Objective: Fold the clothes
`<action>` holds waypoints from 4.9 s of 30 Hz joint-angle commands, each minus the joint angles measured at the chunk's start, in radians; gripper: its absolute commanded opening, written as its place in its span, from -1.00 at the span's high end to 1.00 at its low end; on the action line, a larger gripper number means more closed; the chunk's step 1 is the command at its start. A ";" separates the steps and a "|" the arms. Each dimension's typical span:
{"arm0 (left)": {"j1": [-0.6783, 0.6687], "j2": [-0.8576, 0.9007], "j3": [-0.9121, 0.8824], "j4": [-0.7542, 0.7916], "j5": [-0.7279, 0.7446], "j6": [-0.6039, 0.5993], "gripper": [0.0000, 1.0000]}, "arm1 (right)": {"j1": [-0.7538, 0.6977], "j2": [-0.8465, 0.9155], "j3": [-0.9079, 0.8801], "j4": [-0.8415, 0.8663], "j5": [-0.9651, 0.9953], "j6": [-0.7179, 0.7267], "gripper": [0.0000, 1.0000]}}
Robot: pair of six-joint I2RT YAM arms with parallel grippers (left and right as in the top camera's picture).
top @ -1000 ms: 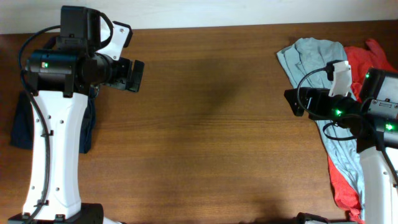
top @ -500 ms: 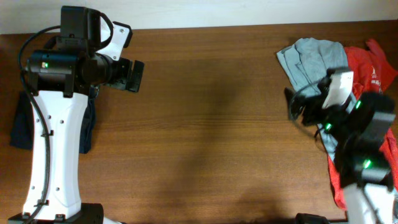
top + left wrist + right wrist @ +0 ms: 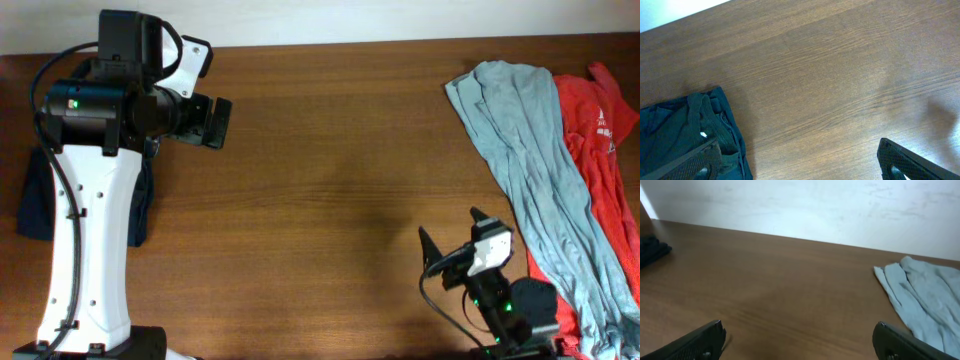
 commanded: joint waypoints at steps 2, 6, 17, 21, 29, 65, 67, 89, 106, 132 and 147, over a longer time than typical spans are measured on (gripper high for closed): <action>-0.002 0.001 -0.003 0.000 0.000 -0.012 -0.99 | 0.023 -0.132 -0.070 -0.053 0.082 0.000 -0.97; -0.002 0.001 -0.003 0.000 0.000 -0.012 -0.99 | 0.023 -0.168 -0.133 -0.029 0.087 0.002 -0.97; -0.002 0.001 -0.003 0.000 0.000 -0.012 -0.99 | 0.024 -0.170 -0.135 -0.022 0.087 0.001 -0.97; -0.002 0.001 -0.003 0.000 0.000 -0.012 -0.99 | 0.024 -0.170 -0.135 -0.022 0.087 0.001 -0.97; -0.002 0.001 -0.003 0.000 0.000 -0.012 -0.99 | 0.024 -0.170 -0.135 -0.022 0.087 0.001 -0.97; 0.040 -1.136 -1.456 0.913 0.025 0.104 -0.99 | 0.024 -0.170 -0.135 -0.022 0.087 0.001 -0.97; 0.059 -1.294 -1.587 0.938 0.050 0.103 -0.99 | 0.024 -0.170 -0.135 -0.022 0.087 0.001 -0.97; 0.074 -1.665 -2.002 1.240 0.087 0.006 -0.99 | 0.024 -0.170 -0.135 -0.022 0.087 0.001 -0.97; 0.074 -1.665 -2.002 1.240 0.087 0.006 -0.99 | 0.024 -0.170 -0.135 -0.022 0.087 0.001 -0.97; 0.074 -1.665 -2.002 1.240 0.087 0.006 -0.99 | 0.024 -0.170 -0.135 -0.022 0.087 0.001 -0.97; 0.074 -1.665 -2.002 1.240 0.087 0.006 -0.99 | 0.024 -0.170 -0.135 -0.022 0.087 0.001 -0.97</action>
